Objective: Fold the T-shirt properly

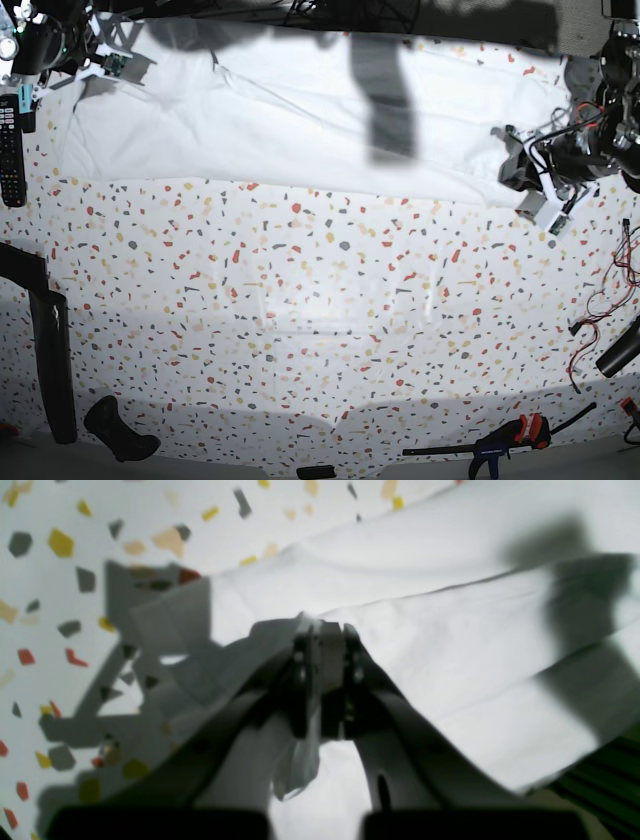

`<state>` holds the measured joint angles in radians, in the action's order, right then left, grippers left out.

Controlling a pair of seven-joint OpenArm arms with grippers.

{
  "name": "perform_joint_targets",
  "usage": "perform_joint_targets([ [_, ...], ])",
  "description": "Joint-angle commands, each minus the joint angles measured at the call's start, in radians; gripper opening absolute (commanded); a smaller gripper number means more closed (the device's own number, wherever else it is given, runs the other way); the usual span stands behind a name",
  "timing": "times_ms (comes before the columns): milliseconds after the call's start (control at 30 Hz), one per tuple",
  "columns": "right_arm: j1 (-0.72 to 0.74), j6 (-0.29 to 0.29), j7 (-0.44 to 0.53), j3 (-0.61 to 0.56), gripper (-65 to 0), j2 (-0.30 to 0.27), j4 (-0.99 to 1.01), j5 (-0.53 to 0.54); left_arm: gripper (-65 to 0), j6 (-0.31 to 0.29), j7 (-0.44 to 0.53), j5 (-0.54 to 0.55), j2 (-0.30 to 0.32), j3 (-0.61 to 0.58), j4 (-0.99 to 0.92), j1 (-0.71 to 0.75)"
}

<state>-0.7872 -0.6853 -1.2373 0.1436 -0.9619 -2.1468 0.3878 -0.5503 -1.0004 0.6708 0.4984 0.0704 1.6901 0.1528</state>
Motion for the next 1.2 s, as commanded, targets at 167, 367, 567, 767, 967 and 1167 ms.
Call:
perform_joint_targets([
  [167,-0.003,0.021,-0.013,0.008,-65.0,-0.019,-0.008,-0.015,-65.0,-0.02,-0.104,0.083,0.034,0.008,0.102,-0.003],
  [367,-0.003,0.02,-0.017,0.008,-65.0,-0.019,-0.008,-0.015,-65.0,-0.02,-0.154,0.146,0.087,0.008,0.248,0.012],
  [567,-0.003,0.021,-0.027,0.008,-65.0,-0.019,-0.008,-0.015,-65.0,-0.032,-0.155,0.145,0.155,0.008,0.306,0.095],
  [767,-0.003,0.026,-0.027,0.008,-65.0,-0.018,-0.008,-0.022,-65.0,-0.118,-0.108,0.15,0.224,0.008,0.306,0.17],
  [967,-0.003,0.066,-0.027,0.008,-65.0,-0.019,-0.008,-0.064,-65.0,-0.148,-0.053,0.149,0.281,0.008,0.306,0.212],
  [1167,-0.003,0.075,-0.027,0.008,-65.0,-0.018,-0.008,-0.075,-65.0,-0.148,-0.053,0.138,0.33,0.008,0.305,0.216],
])
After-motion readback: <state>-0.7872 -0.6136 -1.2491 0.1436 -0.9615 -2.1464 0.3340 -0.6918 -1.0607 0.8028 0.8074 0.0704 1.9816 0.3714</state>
